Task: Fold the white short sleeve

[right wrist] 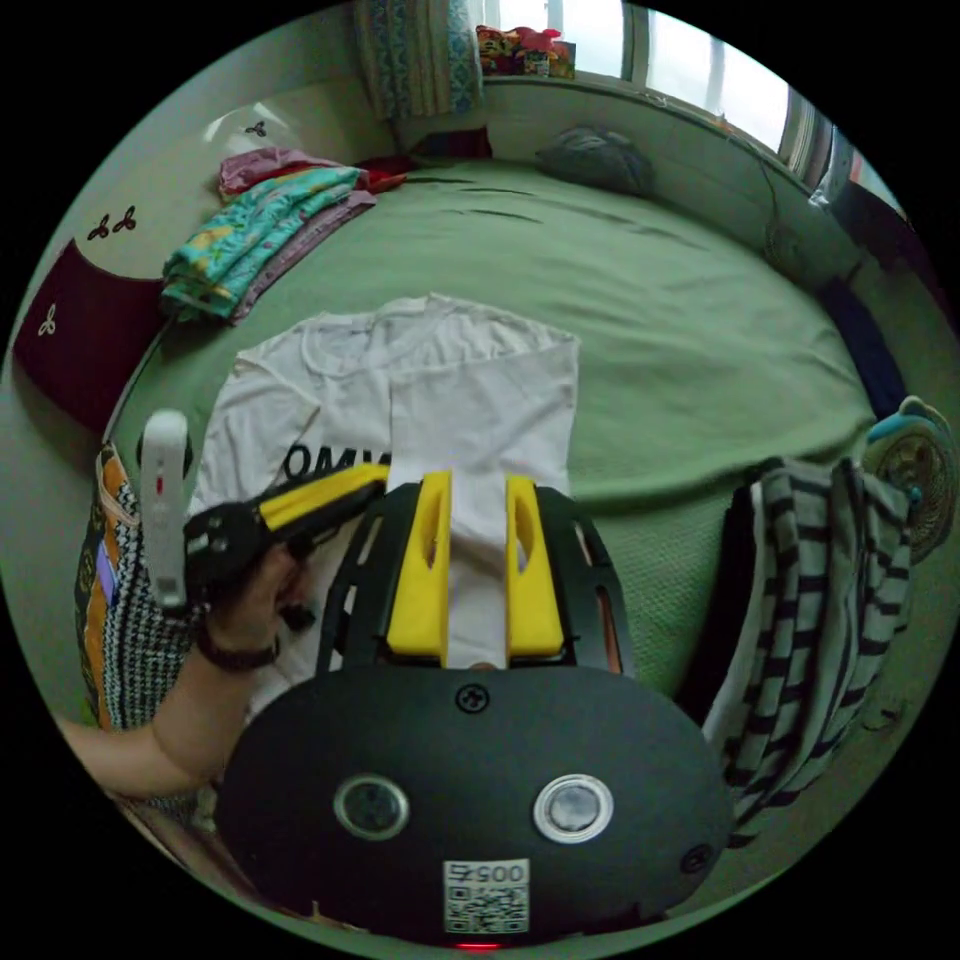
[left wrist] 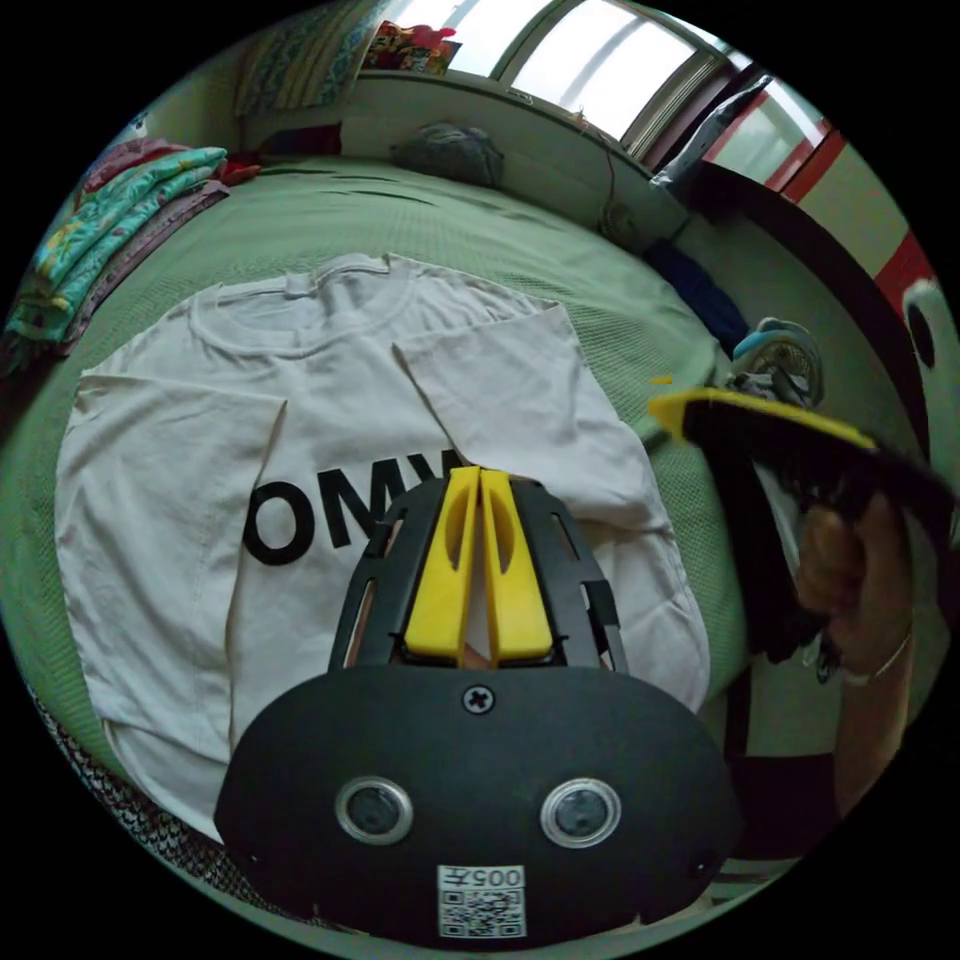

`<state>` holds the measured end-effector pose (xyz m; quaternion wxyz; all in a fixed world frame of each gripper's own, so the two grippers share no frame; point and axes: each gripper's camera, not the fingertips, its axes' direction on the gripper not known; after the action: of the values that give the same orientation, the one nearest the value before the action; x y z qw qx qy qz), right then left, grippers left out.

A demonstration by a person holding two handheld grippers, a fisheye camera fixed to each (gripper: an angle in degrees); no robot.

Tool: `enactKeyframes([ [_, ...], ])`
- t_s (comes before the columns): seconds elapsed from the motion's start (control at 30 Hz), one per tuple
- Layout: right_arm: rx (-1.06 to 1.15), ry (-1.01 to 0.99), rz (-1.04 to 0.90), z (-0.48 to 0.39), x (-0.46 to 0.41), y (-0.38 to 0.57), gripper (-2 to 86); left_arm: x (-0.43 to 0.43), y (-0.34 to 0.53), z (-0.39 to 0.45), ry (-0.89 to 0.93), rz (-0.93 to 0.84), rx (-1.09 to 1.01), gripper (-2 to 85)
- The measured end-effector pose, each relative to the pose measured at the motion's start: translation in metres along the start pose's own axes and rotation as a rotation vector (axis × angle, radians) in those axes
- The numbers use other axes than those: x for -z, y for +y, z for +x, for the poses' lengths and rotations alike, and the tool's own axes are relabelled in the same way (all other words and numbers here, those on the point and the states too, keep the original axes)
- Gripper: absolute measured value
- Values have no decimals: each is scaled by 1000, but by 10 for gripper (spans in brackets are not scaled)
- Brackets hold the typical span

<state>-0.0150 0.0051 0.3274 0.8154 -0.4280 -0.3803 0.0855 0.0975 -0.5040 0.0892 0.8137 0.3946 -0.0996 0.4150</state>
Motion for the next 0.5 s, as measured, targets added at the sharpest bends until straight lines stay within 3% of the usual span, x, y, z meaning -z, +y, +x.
enactKeyframes([
  [0.17, 30, -33, -18, -21, -26, 41, 77, -9, -10, -15, 43, 15, 18, -7],
  [0.5, -64, 59, 46, -5, -42, 12, 74, -25, -29, -34, 94, 1, 18, -6],
])
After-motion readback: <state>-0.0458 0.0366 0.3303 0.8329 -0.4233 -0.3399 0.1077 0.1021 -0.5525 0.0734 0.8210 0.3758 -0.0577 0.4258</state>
